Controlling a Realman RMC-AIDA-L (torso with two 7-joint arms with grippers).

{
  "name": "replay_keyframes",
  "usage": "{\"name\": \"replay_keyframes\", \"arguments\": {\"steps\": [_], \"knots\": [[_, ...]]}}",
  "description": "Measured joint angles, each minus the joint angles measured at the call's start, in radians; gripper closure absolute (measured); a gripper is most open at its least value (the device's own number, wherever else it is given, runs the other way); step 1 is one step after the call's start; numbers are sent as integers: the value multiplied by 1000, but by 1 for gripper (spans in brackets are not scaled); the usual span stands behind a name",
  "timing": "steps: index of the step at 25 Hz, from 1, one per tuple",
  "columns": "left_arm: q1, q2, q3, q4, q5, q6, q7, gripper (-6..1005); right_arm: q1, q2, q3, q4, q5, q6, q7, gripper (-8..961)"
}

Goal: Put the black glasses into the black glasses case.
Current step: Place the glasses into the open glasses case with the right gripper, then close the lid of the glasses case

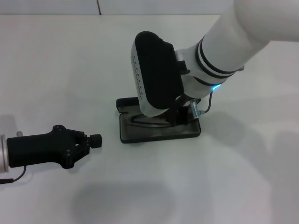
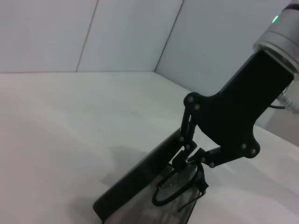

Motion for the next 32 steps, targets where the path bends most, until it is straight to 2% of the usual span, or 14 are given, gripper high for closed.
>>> {"name": "replay_keyframes", "arguments": {"steps": [5, 11, 17, 21, 26, 29, 32], "knots": [[-1, -4, 0, 1, 5, 0, 0, 987, 0, 0, -1, -5, 0, -1, 1, 885], [-1, -4, 0, 1, 7, 0, 0, 987, -1, 0, -9, -9, 5, 2, 3, 724], [1, -4, -4, 1, 7, 1, -3, 987, -11, 0, 11, -51, 28, -31, 3, 674], [3, -4, -6, -1, 7, 3, -9, 987, -16, 0, 60, -70, 86, -71, 2, 657], [-2, 1, -19, -4, -3, 7, -35, 987, -52, 0, 252, -72, 205, -164, 3, 635], [-9, 5, -50, 2, -5, 23, -58, 987, -110, -1, 444, -74, 241, -205, -4, 622], [-23, 9, -82, 2, -9, 31, -56, 987, -201, -7, 663, -55, 310, -224, -62, 609]]}}
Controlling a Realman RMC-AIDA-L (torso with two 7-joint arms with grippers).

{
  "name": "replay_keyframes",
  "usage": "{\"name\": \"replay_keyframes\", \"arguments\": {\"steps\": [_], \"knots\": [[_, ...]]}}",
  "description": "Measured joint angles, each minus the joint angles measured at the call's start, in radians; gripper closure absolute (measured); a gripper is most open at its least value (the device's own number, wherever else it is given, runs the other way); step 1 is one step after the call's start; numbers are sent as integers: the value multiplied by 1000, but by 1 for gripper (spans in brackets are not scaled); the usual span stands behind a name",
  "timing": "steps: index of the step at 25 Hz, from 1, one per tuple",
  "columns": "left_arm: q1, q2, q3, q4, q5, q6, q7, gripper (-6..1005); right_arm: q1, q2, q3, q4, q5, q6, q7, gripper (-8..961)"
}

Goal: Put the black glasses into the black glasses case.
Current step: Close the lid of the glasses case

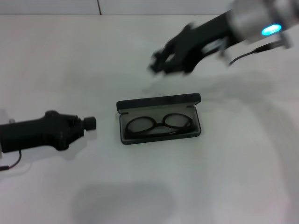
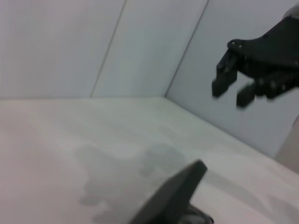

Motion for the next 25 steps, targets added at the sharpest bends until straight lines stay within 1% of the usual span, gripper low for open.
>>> {"name": "replay_keyframes", "arguments": {"steps": [2, 5, 9, 13, 14, 17, 19, 22, 23, 25], "knots": [[-10, 1, -12, 0, -10, 1, 0, 987, -62, -2, 145, 32, 63, -29, -71, 601], [-29, 3, -17, 2, -36, 3, -8, 987, -151, -6, 306, 103, 161, -90, -187, 588], [-56, 1, -17, 2, -46, -1, -8, 987, -268, -8, 442, 233, 267, -178, -386, 570], [-84, 3, -16, 2, -47, -2, -9, 987, -369, -8, 476, 326, 298, -240, -600, 553], [-90, 4, -16, 2, -47, -3, -13, 987, -401, -8, 477, 368, 305, -254, -675, 549], [-108, 6, -23, 3, -51, -8, -58, 987, -460, -7, 480, 476, 334, -273, -806, 483], [-129, 5, -27, 3, -51, -10, -128, 987, -490, -6, 482, 556, 362, -282, -902, 439], [-156, -5, -22, 8, -43, -10, -275, 987, -515, -5, 483, 636, 378, -281, -1027, 373], [-161, -10, -17, 18, -35, -10, -325, 987, -516, -5, 484, 649, 378, -279, -1041, 351], [-165, -29, -4, 57, 1, -10, -400, 987, -519, -5, 484, 676, 379, -271, -1076, 307]]}}
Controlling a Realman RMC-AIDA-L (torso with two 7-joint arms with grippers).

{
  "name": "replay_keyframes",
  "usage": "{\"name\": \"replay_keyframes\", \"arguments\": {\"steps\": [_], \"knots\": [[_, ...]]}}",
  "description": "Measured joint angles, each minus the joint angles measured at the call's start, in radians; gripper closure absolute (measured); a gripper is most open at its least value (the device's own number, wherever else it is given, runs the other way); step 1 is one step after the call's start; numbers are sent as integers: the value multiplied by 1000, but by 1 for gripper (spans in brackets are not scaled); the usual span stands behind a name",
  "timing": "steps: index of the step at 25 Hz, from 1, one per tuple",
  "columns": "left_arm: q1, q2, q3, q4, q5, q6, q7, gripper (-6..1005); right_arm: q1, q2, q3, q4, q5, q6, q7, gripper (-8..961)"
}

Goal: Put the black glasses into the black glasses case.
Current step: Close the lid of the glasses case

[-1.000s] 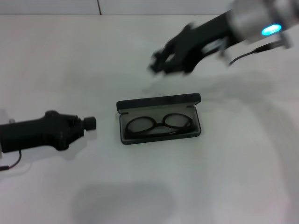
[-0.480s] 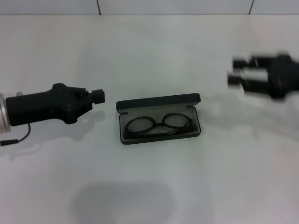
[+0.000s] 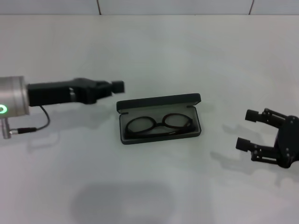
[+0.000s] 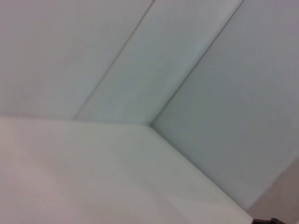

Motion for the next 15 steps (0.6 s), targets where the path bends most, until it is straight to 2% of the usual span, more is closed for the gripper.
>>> {"name": "replay_keyframes", "arguments": {"steps": [3, 5, 6, 9, 15], "knots": [[-2, -41, 13, 93, 101, 5, -81, 987, -17, -2, 5, 17, 1, 11, -40, 203], [-4, -53, 29, 132, 149, 20, -111, 987, -28, -5, 13, 15, 0, 13, -45, 134], [-4, -55, 46, 137, 162, 25, -123, 987, -32, -7, 17, 13, 0, 12, -46, 100], [-5, -55, 91, 119, 180, 3, -143, 988, -38, -12, 21, 9, 1, 10, -48, 106], [-19, -62, 128, 53, 222, -166, -125, 988, -39, -14, 22, 11, -5, 12, -66, 110]]}}
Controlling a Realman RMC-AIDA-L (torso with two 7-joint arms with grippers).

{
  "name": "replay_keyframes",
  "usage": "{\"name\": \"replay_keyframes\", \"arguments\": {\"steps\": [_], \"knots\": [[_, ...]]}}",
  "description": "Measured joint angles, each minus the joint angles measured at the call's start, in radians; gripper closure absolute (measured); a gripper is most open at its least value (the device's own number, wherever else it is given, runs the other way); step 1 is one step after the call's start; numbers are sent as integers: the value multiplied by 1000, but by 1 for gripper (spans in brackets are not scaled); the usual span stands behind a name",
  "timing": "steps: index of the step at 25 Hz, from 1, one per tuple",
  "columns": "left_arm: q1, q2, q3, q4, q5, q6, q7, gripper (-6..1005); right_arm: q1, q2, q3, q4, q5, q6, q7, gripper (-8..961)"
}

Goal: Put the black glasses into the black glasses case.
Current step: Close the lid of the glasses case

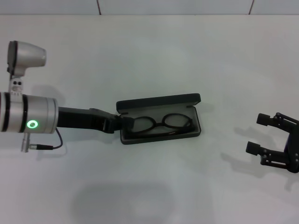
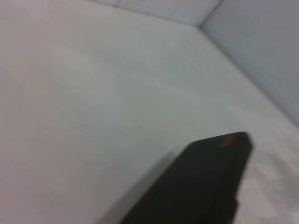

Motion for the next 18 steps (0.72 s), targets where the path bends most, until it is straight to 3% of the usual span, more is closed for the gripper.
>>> {"name": "replay_keyframes", "arguments": {"steps": [18], "knots": [[-21, 2, 21, -16, -6, -198, 35, 989, -1, 0, -9, 5, -3, 2, -11, 110]]}}
